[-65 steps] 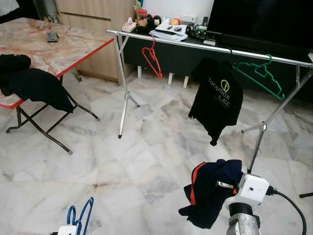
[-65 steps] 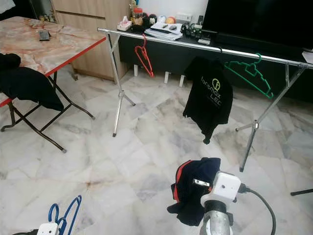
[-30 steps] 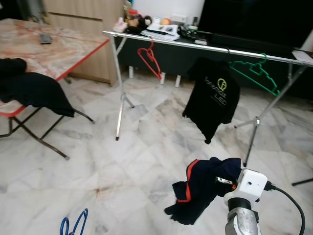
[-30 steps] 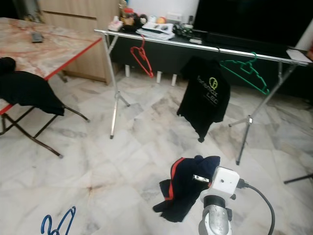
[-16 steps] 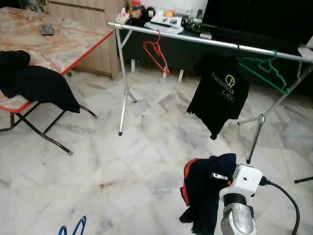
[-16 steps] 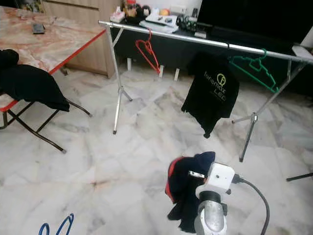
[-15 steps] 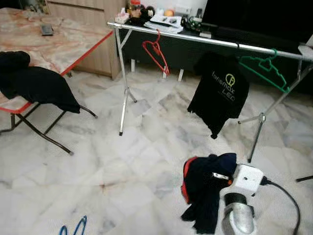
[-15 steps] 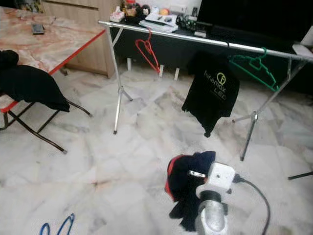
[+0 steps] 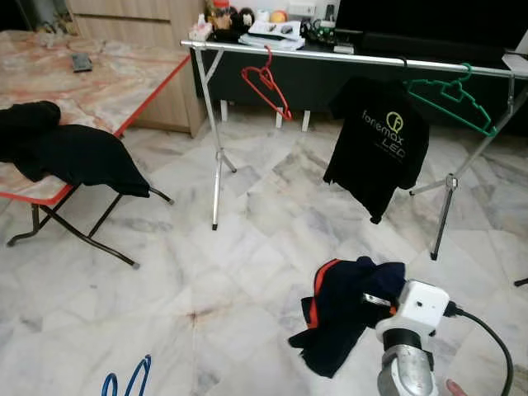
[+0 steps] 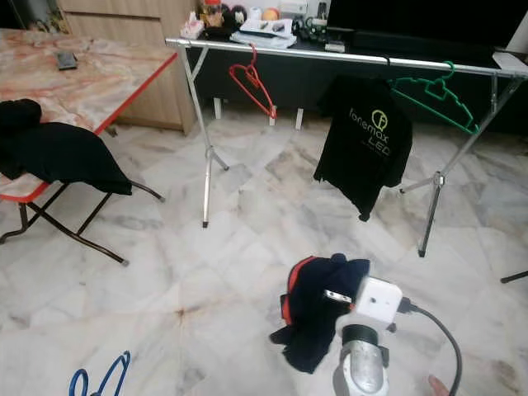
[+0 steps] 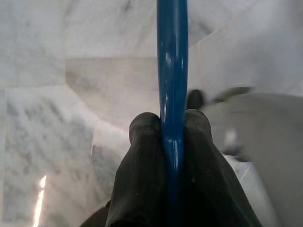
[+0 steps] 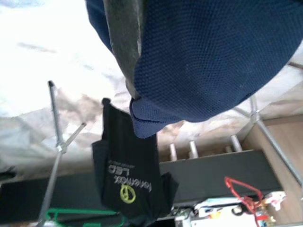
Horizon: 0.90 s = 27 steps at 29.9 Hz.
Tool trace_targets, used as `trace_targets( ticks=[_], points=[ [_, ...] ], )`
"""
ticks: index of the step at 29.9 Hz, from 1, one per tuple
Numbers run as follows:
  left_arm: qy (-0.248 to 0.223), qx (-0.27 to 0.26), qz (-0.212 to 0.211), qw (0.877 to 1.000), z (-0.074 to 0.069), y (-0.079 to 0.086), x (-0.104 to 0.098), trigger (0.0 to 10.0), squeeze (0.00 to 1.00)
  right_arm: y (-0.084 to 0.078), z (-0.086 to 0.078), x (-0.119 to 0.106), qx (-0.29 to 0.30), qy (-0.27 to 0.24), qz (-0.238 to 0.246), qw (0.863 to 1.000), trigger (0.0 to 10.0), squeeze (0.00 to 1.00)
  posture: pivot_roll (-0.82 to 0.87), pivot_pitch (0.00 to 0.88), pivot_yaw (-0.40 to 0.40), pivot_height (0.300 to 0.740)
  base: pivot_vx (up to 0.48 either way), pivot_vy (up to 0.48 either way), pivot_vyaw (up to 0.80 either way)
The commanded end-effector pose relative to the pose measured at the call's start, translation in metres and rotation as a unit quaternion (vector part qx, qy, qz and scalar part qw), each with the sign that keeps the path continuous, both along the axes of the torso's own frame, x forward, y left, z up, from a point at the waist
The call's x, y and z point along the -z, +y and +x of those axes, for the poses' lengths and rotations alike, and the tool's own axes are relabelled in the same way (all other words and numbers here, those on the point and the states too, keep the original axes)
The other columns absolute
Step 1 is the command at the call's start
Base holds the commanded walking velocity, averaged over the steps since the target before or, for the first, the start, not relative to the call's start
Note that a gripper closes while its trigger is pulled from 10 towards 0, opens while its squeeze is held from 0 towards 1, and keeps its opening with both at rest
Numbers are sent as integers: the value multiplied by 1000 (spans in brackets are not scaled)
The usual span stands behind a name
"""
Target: Hang hanger
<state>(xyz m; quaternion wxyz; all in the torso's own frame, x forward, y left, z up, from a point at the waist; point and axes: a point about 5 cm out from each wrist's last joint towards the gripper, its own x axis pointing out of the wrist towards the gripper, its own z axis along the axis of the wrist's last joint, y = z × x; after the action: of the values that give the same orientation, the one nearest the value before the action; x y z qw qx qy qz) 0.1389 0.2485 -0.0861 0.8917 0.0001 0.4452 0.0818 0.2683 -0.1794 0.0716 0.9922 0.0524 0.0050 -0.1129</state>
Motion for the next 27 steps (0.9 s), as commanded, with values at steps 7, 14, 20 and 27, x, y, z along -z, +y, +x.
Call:
trace_targets(
  ticks=[7,14,20,27],
  points=[
    [12,-6,3,1000,1,2,0,10000,0,4,3,-7,-2,-19,7,1000,10000,0,-74,130,-31,740,0,277,0],
    [12,-9,3,1000,2,3,0,10000,0,4,4,-8,-1,-21,9,1000,10000,0,-73,127,-30,740,0,287,0],
    [10,-8,3,1000,2,5,-1,10000,0,4,4,-7,-2,-22,10,1000,10000,0,-69,119,-32,740,0,329,0],
    [10,-8,1,1000,-2,0,1,10000,0,5,4,-7,-4,-22,11,1000,10000,0,-65,111,-33,740,0,341,0]
  ],
)
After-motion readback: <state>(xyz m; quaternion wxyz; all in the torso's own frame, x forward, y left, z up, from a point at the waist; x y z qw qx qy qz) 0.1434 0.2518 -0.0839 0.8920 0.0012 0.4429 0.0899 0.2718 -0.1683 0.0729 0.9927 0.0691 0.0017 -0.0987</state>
